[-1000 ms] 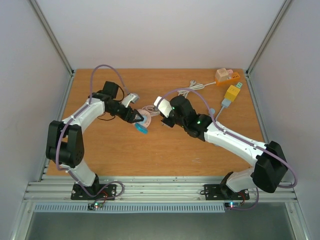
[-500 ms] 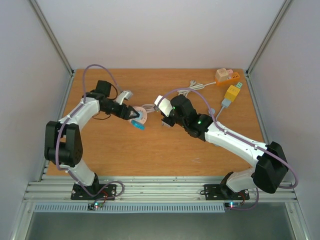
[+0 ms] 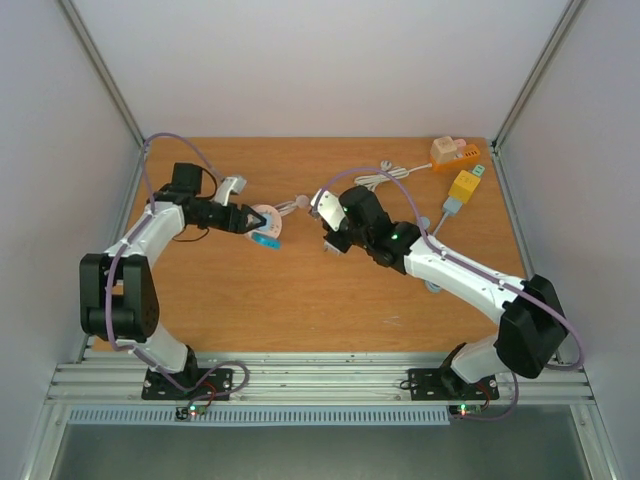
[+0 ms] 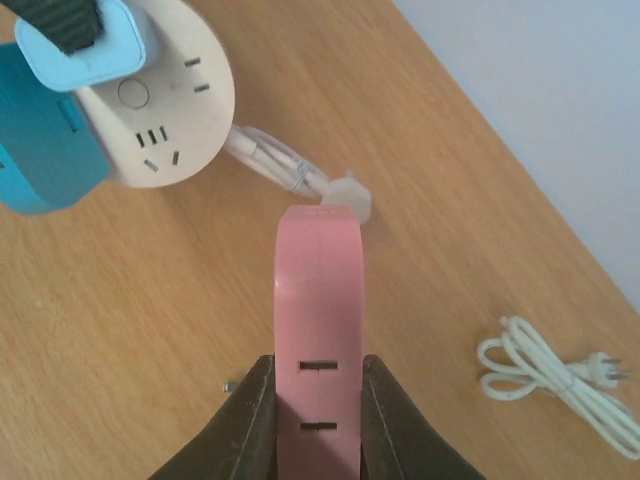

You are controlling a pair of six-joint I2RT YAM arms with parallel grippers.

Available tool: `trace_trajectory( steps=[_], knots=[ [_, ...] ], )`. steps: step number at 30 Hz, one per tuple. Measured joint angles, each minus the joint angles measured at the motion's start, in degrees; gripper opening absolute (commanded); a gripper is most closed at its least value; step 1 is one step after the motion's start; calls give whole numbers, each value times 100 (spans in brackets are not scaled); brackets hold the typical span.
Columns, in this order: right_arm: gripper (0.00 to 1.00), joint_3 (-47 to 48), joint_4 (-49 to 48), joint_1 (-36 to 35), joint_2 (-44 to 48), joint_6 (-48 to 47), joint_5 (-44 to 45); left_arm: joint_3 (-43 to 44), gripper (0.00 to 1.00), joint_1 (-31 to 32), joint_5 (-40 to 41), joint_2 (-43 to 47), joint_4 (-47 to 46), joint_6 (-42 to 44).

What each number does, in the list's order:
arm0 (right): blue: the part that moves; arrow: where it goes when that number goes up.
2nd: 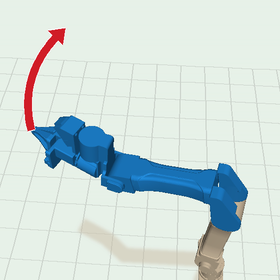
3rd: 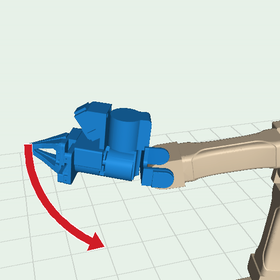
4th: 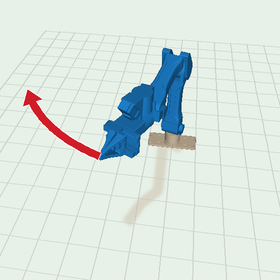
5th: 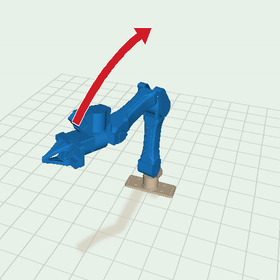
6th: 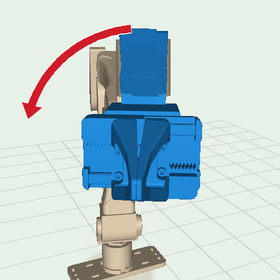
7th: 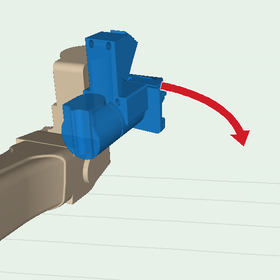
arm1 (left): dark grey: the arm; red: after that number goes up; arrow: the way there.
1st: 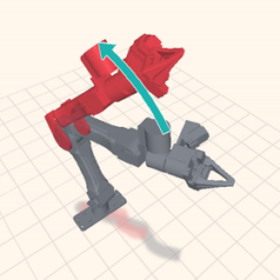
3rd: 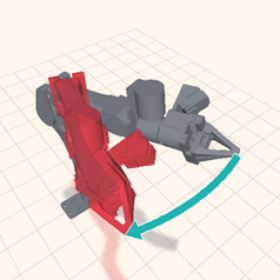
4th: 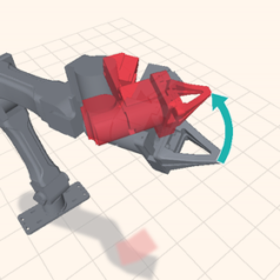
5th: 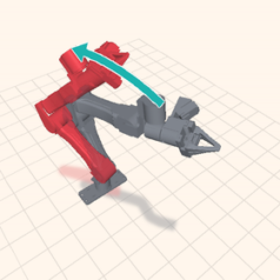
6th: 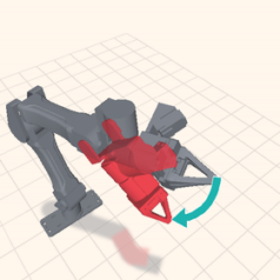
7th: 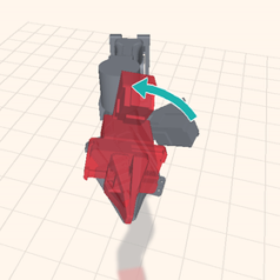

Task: Pull the plug off the socket
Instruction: Remove the plug from the socket, then place the plug at the center of the board.

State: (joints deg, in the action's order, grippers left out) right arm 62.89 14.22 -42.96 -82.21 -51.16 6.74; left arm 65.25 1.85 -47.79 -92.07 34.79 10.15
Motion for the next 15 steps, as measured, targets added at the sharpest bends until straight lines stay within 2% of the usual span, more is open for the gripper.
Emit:
trace_trajectory(
  steps=[15],
  knots=[
    [3,966,1073,291,-1156,686,-1029,-98,0,-238,-98,98,-264,-234]
  ],
)
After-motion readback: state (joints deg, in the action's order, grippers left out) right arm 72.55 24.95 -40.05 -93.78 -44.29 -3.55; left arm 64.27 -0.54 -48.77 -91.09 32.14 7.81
